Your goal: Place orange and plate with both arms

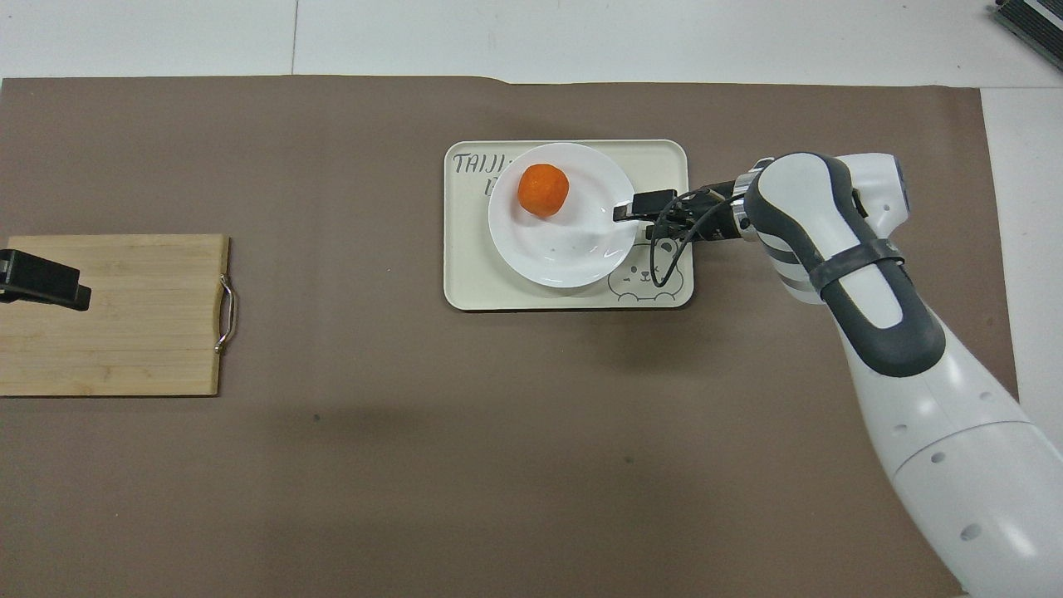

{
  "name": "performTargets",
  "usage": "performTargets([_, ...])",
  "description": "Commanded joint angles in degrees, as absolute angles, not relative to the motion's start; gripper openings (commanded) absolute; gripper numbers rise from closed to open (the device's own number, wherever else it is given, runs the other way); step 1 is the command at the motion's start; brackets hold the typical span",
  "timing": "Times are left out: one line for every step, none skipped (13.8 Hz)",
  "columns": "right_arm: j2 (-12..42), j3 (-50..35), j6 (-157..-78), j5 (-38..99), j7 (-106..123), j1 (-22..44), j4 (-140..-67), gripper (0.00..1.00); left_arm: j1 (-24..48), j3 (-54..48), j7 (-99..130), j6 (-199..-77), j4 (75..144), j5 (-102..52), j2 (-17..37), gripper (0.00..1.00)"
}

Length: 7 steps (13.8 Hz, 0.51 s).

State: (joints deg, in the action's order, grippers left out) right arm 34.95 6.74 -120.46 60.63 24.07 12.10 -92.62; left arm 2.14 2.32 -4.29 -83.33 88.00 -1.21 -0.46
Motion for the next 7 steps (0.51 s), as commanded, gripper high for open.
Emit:
performTargets([31.30,6.94,-120.94,53.10,22.41,11.43,-92.99,1.00,2.29,2.55,-5.01,-82.71,88.24,-0.62,-1.14,1.00])
performTargets([30.25,7.12,-120.85,52.13,22.50,10.82,-92.99,1.00,2.37,2.55,-5.01,-82.71,88.24,-0.62,-1.23,1.00])
performTargets([29.36,7.38,-120.76,50.99,22.41,10.03,-92.99,1.00,2.37,2.55,-5.01,-82.71,88.24,-0.62,-1.23,1.00])
performTargets([28.14,7.73,-120.76,47.93,22.33,9.67,-92.99,1.00,2.29,2.55,-5.01,-82.71,88.24,-0.62,-1.23,1.00])
performTargets([26.82,8.08,-120.85,42.59,21.37,9.67,-92.99,1.00,2.29,2.55,-5.01,-82.71,88.24,-0.62,-1.14,1.00])
performTargets([25.33,8.35,-120.85,36.45,18.75,9.67,-92.99,1.00,2.29,2.55,-5.01,-82.71,88.24,-0.62,-1.23,1.00])
performTargets([23.75,8.35,-120.85,31.43,15.24,9.67,-92.90,1.00,2.29,2.55,-5.01,-82.71,88.24,-0.62,-1.14,1.00])
